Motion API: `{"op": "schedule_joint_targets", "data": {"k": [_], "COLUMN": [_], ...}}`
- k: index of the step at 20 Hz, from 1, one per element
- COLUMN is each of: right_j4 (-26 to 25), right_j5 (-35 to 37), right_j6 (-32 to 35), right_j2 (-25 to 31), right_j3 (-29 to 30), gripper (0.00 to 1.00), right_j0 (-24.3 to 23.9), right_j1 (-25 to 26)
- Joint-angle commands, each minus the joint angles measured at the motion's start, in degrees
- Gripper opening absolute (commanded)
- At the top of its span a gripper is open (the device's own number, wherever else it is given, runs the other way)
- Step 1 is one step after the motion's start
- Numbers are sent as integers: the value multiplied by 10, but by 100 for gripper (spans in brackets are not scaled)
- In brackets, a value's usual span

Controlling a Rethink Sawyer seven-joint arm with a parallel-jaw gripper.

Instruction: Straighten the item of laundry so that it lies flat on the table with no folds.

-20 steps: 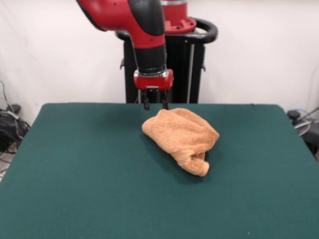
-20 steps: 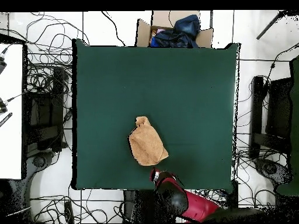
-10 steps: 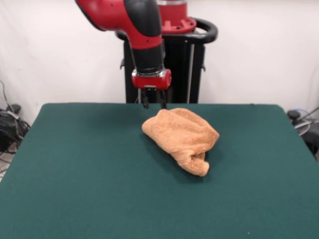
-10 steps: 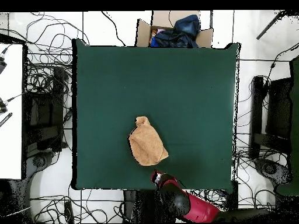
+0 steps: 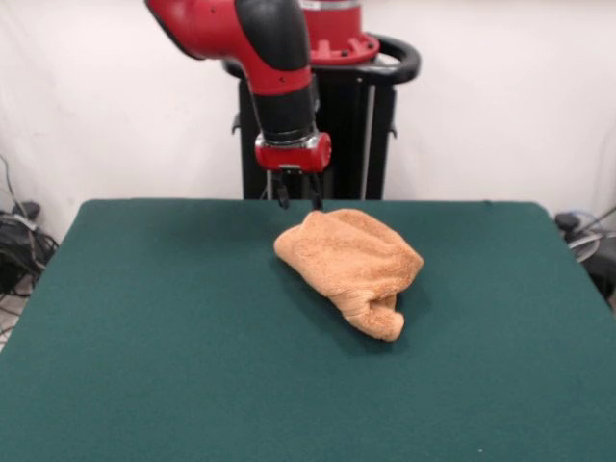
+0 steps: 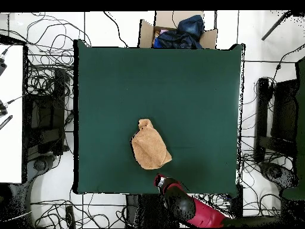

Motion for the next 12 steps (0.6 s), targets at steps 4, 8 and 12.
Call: {"op": "schedule_joint_targets", "data": {"k": [4,8,12], "right_j4": [56,53,46], "right_j5": [93,101,97], "right_j6": [133,130,127], "right_j2": [70,81,90], "right_j3": [-11,-9,-13], "gripper": [100,100,100], "right_j0": [-15,-24,-36], "right_j1": [36,41,52]}}
